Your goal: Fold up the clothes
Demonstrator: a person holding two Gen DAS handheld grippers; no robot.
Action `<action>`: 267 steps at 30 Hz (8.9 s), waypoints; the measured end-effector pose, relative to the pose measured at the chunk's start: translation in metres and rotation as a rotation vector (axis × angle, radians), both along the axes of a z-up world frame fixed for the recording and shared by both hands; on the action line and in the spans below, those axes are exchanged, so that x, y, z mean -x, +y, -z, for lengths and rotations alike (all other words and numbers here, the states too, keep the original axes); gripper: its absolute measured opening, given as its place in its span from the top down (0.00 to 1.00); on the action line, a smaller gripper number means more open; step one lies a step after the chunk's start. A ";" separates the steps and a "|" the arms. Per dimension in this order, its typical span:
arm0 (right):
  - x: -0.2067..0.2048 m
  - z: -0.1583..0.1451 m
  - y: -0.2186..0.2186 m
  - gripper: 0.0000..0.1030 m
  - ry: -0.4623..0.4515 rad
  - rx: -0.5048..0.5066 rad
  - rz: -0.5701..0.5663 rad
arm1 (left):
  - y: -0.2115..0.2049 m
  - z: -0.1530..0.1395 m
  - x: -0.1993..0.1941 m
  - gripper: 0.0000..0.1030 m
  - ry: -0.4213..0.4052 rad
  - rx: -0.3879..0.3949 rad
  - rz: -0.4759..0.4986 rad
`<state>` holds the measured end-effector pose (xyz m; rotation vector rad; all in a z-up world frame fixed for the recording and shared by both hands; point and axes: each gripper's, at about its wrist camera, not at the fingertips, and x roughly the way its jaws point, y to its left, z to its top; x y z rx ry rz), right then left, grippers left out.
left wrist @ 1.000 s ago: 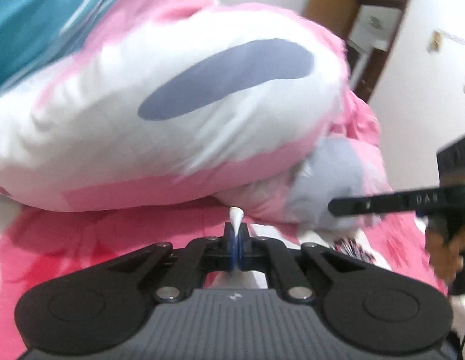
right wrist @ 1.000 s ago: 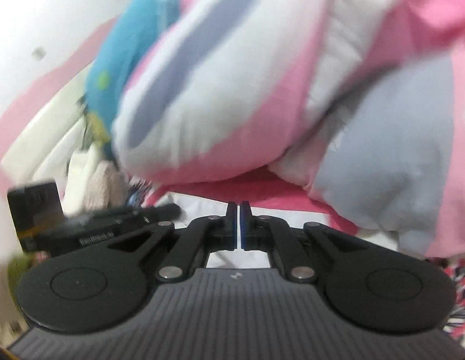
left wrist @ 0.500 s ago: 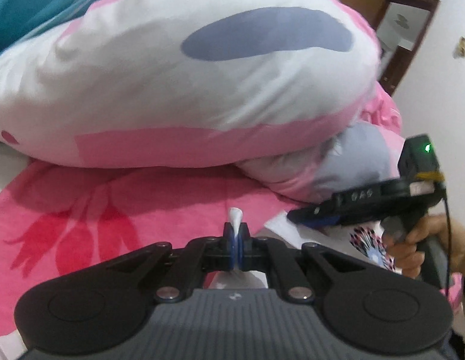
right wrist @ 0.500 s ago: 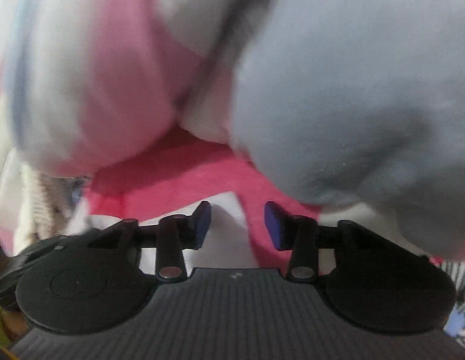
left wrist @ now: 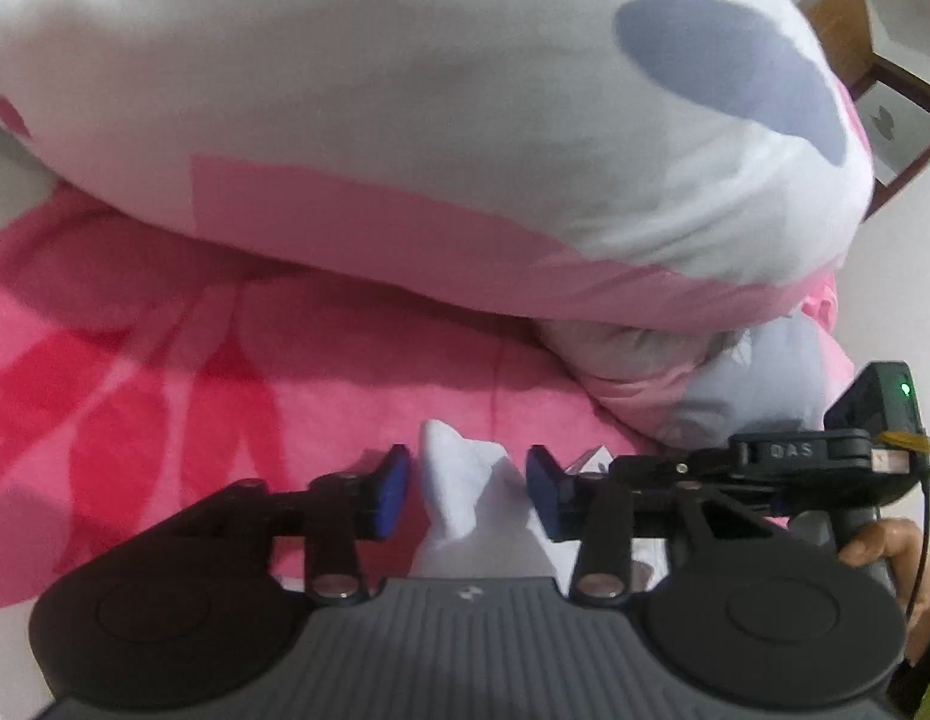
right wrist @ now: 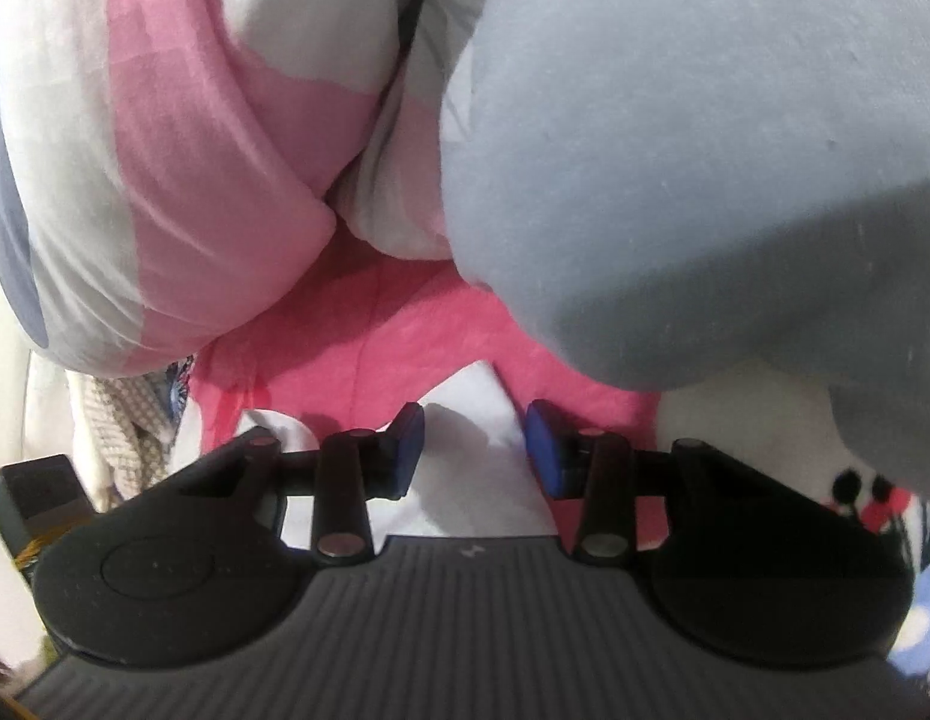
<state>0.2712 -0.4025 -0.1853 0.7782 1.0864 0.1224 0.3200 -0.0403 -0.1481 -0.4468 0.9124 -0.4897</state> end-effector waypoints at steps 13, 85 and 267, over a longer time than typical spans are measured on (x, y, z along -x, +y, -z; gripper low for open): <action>0.045 -0.067 0.044 0.96 -0.427 0.188 -0.159 | 0.006 -0.047 0.036 0.93 -0.178 -0.022 0.161; 0.211 0.014 0.014 0.95 -0.058 -0.609 0.576 | 0.079 0.057 0.083 0.95 0.501 0.426 -0.190; 0.528 -0.042 0.158 0.99 0.153 0.053 0.263 | 0.176 -0.013 0.459 0.97 0.471 -0.387 0.341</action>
